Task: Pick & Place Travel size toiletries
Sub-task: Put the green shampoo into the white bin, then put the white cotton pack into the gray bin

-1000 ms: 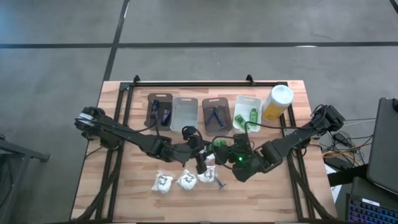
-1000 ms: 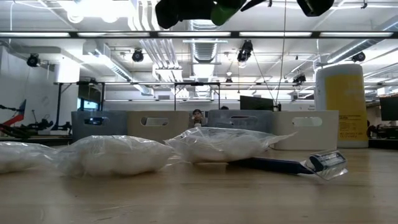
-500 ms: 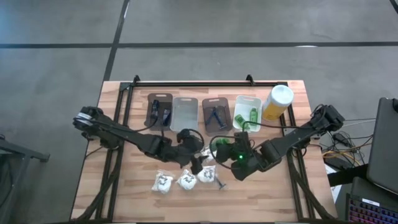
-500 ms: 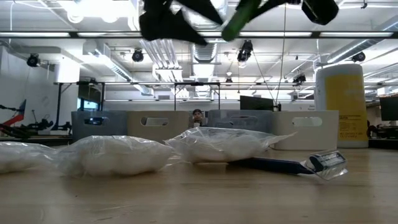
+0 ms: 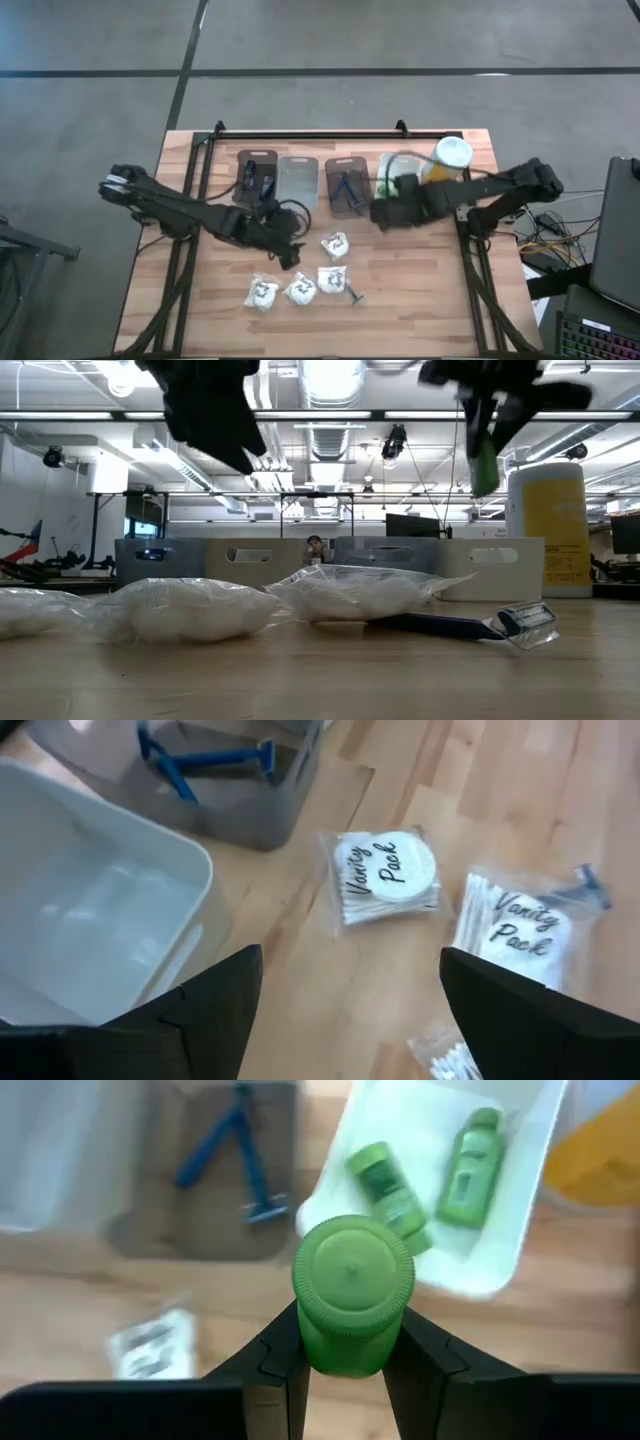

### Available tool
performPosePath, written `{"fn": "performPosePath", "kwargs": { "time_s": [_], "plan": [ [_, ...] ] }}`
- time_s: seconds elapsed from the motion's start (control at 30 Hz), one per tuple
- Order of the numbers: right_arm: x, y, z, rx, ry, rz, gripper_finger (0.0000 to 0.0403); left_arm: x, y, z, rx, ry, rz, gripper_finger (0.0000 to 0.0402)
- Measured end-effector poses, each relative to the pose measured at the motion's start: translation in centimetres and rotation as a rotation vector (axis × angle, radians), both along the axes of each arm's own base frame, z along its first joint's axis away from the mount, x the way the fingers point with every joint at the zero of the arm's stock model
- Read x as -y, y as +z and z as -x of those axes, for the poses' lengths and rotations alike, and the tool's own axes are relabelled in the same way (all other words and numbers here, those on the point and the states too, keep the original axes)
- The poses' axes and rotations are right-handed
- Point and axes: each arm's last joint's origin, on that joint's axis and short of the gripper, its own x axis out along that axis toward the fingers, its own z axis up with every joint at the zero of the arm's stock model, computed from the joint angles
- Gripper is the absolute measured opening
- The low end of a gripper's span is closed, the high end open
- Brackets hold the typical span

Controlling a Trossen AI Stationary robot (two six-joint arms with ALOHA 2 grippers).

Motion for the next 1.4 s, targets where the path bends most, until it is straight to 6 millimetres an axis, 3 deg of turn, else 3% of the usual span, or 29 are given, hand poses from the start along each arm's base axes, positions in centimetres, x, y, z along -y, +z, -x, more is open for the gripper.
{"fn": "performPosePath", "kwargs": {
  "time_s": [0.1, 0.3, 0.63, 0.83, 1.07, 1.2, 1.4],
  "plan": [
    [3.0, -0.4, -0.7, -0.044, 0.009, 0.002, 0.0093, -0.8, -0.5, 1.3, 0.054, 0.011, 0.073, 0.0304],
    [8.9, -0.6, 0.0, -0.109, -0.025, -0.123, 0.0093, -1.9, -1.7, 4.1, 0.146, 0.05, 0.2, 0.0294],
    [13.3, -3.7, 0.3, -0.211, -0.019, -0.336, 0.0121, -3.2, -4.1, 6.9, 0.156, 0.178, 0.311, 0.0291],
    [13.9, -5.3, 0.2, -0.257, -0.002, -0.398, 0.0146, -3.9, -4.3, 7.1, 0.154, 0.223, 0.322, 0.0289],
    [13.8, -5.1, 0.2, -0.255, 0.012, -0.393, 0.0193, -4.7, -4.3, 7.0, 0.148, 0.248, 0.305, 0.029],
    [13.0, -3.9, -0.2, -0.23, 0.049, -0.357, 0.0219, -4.9, -4.3, 7.0, 0.142, 0.226, 0.274, 0.0289],
    [10.0, -1.0, -1.6, -0.163, 0.119, -0.214, 0.0249, -4.9, -4.3, 7.0, 0.129, 0.167, 0.215, 0.029]
  ]
}}
